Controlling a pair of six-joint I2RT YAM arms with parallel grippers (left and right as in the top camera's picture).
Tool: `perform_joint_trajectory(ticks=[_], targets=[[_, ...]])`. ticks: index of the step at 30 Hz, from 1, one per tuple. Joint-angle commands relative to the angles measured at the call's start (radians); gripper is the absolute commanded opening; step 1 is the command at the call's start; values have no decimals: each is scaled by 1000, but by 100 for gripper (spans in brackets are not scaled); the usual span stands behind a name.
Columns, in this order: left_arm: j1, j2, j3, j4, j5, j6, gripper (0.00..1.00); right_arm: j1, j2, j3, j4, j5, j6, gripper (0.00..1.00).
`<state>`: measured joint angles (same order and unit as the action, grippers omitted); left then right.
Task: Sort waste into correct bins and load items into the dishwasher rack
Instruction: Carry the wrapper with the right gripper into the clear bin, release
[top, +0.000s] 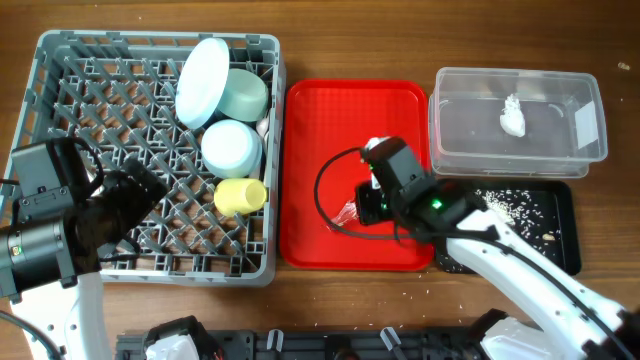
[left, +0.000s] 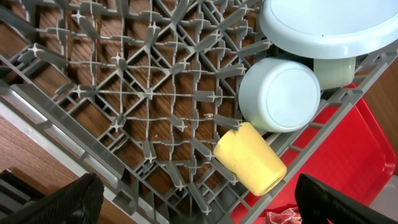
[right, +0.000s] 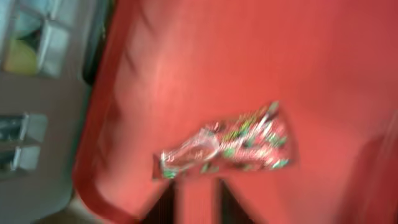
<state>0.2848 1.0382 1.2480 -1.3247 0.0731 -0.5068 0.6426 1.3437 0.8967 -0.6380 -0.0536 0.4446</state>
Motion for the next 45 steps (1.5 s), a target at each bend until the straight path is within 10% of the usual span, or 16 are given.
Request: perform_joint_trajectory(ticks=[1, 3, 7, 13, 15, 25, 32, 35, 36, 37, 41, 45], targets=[[8, 3, -5, 0, -3, 4, 100, -4, 79, -43, -3, -190, 359, 85], [7, 3, -5, 0, -3, 5, 100, -4, 118, -43, -3, -210, 506, 89], [7, 3, -5, 0, -3, 4, 100, -4, 190, -68, 47, -52, 749, 49], [8, 3, -5, 0, -3, 4, 100, -4, 309, -114, 176, -42, 845, 42], [7, 3, -5, 0, -3, 5, 100, -10, 317, -113, 191, -18, 839, 4], [8, 3, -5, 0, -3, 4, 100, -433, -299, -37, 75, 301, 505, 4], [8, 3, -5, 0, -3, 4, 100, -662, -68, -38, 254, 366, 535, 4], [7, 3, -5, 0, -3, 4, 100, -666, 3, -38, 295, 364, 616, 38], [8, 3, -5, 0, -3, 5, 100, -666, -2, -37, 320, 367, 532, 80], [7, 3, -5, 0, -3, 4, 100, -666, -22, -37, 347, 367, 362, 100], [8, 3, -5, 0, -3, 5, 100, -666, -157, -37, 367, 367, -337, 93], [7, 3, -5, 0, -3, 4, 100, -666, -238, -37, 324, 336, -676, 100]])
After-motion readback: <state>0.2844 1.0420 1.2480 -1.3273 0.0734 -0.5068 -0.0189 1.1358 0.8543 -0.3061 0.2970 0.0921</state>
